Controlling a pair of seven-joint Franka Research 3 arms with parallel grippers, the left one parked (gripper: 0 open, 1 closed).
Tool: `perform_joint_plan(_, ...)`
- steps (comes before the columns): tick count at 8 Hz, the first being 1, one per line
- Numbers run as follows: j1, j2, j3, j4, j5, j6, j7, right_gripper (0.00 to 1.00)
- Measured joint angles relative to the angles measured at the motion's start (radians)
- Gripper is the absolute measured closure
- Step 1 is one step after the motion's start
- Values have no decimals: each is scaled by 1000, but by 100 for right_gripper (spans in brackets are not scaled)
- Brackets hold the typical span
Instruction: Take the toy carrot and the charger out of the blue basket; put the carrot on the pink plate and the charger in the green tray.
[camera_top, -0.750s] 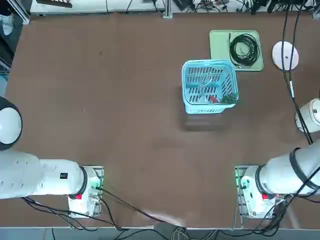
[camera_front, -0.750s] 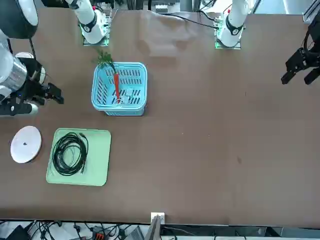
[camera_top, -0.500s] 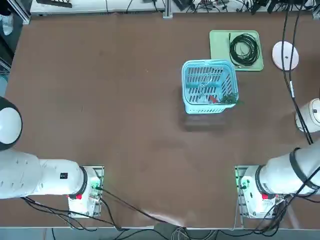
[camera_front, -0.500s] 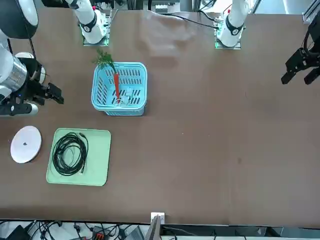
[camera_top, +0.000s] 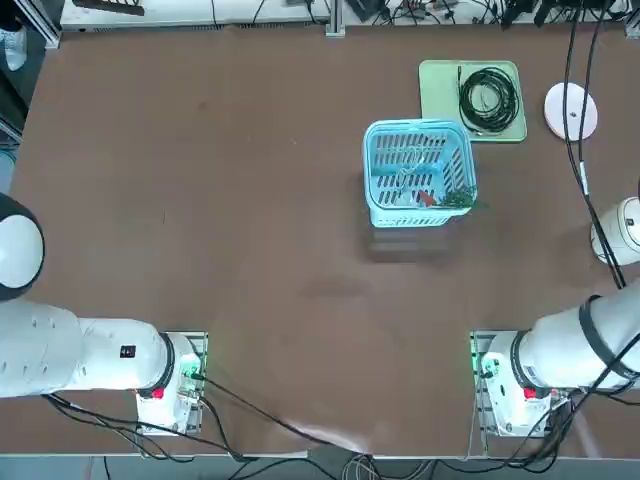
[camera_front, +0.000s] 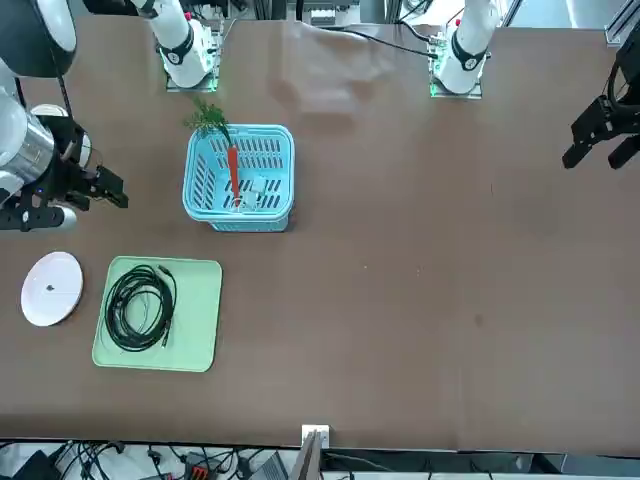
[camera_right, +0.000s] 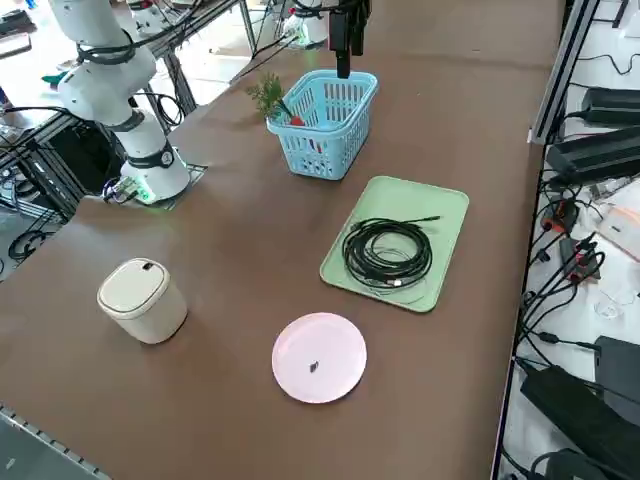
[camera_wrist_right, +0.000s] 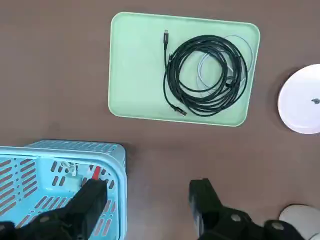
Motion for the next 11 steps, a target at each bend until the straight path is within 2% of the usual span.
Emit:
perform_joint_plan(3,15,0,11,-19,8,-1,0,0)
perform_joint_plan(5,55,-8,15,-82,47,33,15,0)
perform_joint_plan(7,77,-59,16,-217,79,146,45,0)
perform_joint_plan(11,183,-204,20,-584,84,445,177,0)
